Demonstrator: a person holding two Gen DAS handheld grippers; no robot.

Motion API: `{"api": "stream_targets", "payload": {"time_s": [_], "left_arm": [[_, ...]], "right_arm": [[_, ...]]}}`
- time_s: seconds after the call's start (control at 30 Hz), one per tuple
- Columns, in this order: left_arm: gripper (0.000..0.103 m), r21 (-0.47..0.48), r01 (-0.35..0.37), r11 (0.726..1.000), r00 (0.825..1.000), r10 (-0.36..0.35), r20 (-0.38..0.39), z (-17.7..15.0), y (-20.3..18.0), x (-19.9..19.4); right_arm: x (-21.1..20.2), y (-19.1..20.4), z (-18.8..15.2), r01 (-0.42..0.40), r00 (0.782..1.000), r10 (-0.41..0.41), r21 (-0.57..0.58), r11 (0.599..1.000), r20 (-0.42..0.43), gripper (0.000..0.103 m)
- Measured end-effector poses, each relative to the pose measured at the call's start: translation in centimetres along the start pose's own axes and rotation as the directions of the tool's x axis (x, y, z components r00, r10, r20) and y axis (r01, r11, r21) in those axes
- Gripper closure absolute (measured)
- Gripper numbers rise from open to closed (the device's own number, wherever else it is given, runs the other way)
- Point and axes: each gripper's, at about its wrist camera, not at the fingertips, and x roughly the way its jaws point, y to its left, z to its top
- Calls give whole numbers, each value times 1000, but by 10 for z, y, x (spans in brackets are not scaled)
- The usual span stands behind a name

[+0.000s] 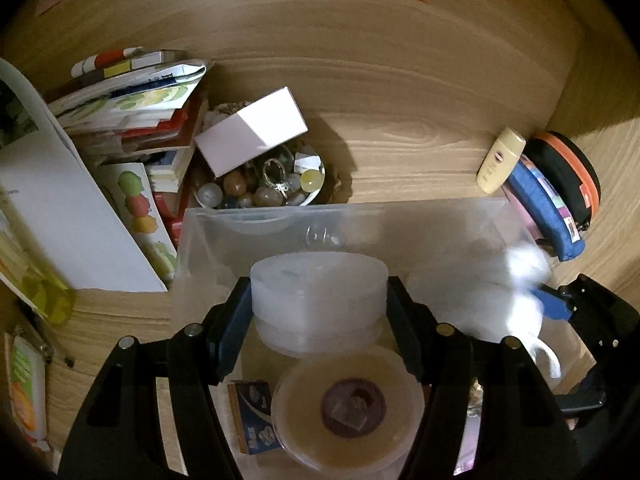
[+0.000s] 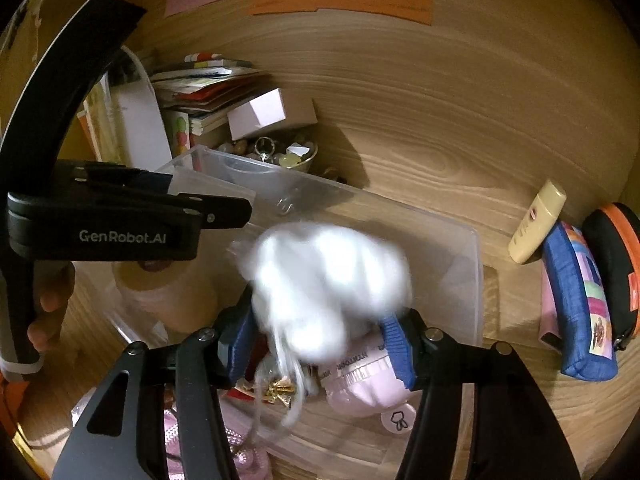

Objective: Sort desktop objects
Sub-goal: 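Open both grippers to drop the container and cloth bag into the box, then withdraw both open grippers from the box toward the desk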

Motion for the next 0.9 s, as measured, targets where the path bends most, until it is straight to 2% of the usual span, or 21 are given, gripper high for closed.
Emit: {"api": "stream_targets", "payload": {"time_s": [0.2, 0.33, 0.5, 0.57, 0.73, 0.77, 0.9], "left_arm": [[38, 10, 10, 1000, 1000, -10, -16, -1, -3, 0], [38, 19, 31, 999, 999, -31, 13, -1, -5, -11], [37, 33, 31, 999, 997, -34, 73, 0, -5, -35], [29, 27, 45, 999, 992, -48, 113, 1, -1, -53], [14, 24, 43, 999, 980, -47, 193, -2, 4, -87], [9, 22, 42, 999, 979, -46, 200, -4, 5, -91], [5, 11, 52, 999, 979, -53, 197, -17, 9, -102]], "right_arm": [[-1, 0, 0, 28, 1000, -28, 0, 1000, 8, 43], [-5, 0, 1, 33, 999, -33, -7, 999, 29, 30], [-17, -3, 5, 57, 997, -56, -11, 998, 55, 26], [-23, -6, 7, 60, 996, -60, 6, 998, 60, 19], [-48, -16, 7, 80, 991, -85, 51, 995, 99, 18], [-51, -17, 7, 86, 990, -92, 57, 995, 102, 18], [-65, -22, -3, 103, 989, -111, 87, 991, 97, 17]]}}
